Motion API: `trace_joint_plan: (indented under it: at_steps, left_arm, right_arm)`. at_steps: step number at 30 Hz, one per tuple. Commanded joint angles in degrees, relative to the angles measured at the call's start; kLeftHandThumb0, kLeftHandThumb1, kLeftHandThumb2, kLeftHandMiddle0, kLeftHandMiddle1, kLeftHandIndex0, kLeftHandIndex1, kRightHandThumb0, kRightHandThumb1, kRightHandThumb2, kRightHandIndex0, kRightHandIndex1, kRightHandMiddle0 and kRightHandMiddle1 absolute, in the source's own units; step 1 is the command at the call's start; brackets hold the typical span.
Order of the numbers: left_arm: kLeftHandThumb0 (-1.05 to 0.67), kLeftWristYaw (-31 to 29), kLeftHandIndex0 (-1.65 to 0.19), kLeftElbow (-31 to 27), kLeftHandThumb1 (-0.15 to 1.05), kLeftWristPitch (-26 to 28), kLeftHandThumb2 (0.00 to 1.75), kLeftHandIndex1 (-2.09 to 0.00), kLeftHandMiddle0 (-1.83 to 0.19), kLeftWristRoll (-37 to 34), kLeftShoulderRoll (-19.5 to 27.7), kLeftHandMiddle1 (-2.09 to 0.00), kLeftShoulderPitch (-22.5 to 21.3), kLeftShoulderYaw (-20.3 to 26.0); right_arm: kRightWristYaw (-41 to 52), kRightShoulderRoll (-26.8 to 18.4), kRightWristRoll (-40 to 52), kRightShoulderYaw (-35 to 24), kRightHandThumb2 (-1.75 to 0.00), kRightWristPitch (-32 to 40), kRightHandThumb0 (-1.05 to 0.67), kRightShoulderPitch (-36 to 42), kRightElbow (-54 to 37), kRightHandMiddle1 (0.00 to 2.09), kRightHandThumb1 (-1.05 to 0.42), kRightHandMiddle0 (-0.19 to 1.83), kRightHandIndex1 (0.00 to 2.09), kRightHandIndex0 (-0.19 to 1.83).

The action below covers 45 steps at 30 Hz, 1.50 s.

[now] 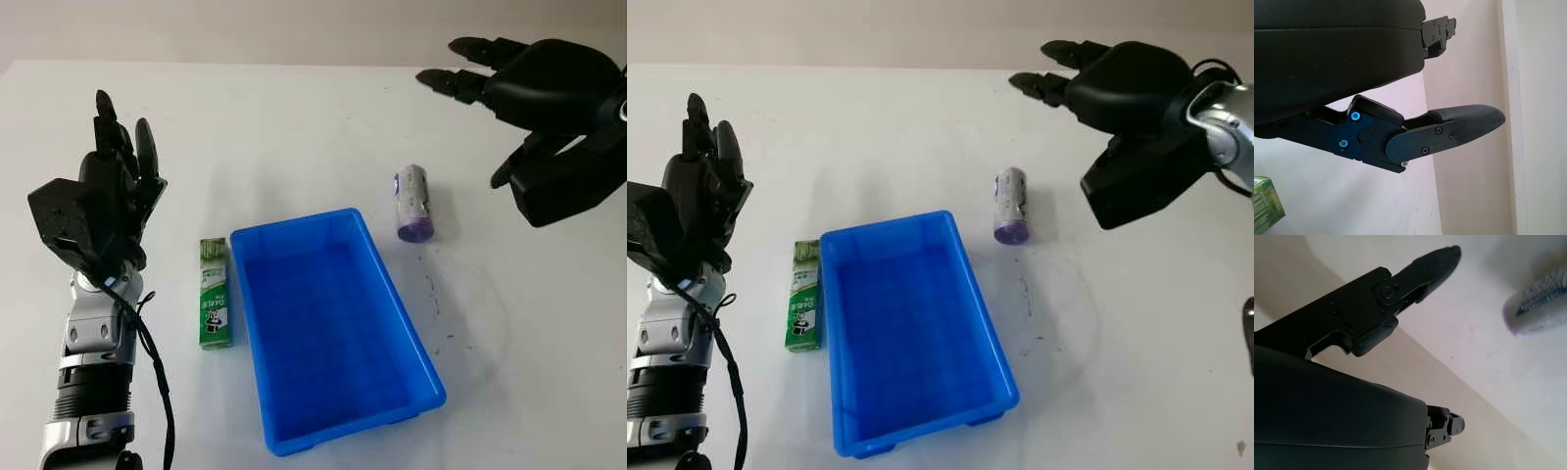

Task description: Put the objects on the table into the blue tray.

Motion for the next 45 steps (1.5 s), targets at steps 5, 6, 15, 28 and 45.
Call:
trace_joint_plan:
  at_steps: [5,6,15,28,45]
  left_arm:
    - [-0.79,-0.2,0.19,-0.5,1.05,-0.2,0.67,0.00,0.17,0.0,0.3,-0.05,-0.3,-0.2]
    - [-0.79,-0.2,0.19,-0.3,1.05,-0.1,0.67,0.00,0.17,0.0,0.3,-0.05,-0.4,-0.1]
    - [-0.78,-0.5,0.19,0.1,1.05,-0.2,0.66,0.00,0.17,-0.3,0.2,-0.06,-1.0,-0.2]
    - [-0.79,0.1,0.19,-0.7,1.05,0.4,0.66,0.00,0.19,0.3,0.5,-0.05,-0.5,-0.3]
    - [-0.80,1.0,0.19,-0.7,1.05,-0.2,0.64,0.00,0.18,0.2,0.3,-0.05,-0.2,0.1]
  right_arm:
    - [-8.1,-1.4,-6.8,5.6,-0.07,-1.9,-0.68,-3.3,1.5,0.07,-0.83,0.02,0.06,-0.02]
    - [-9.9,-1.2,-7.8,6.4,-0.07,-2.3,-0.68,-3.4,1.6,0.07,-0.83,0.03,0.06,-0.02]
    - [-20.3,2.0,-12.7,12.2,-0.04,-2.5,-0.63,-3.7,3.9,0.10,-0.79,0.10,0.08,0.05]
    - [-32.9,7.4,-15.7,19.4,-0.05,-1.2,-0.46,-4.7,9.8,0.10,-0.82,0.15,0.07,0.11]
    - [-34.4,8.6,-16.0,23.8,-0.04,-1.6,-0.48,-4.5,11.5,0.08,-0.82,0.17,0.06,0.13]
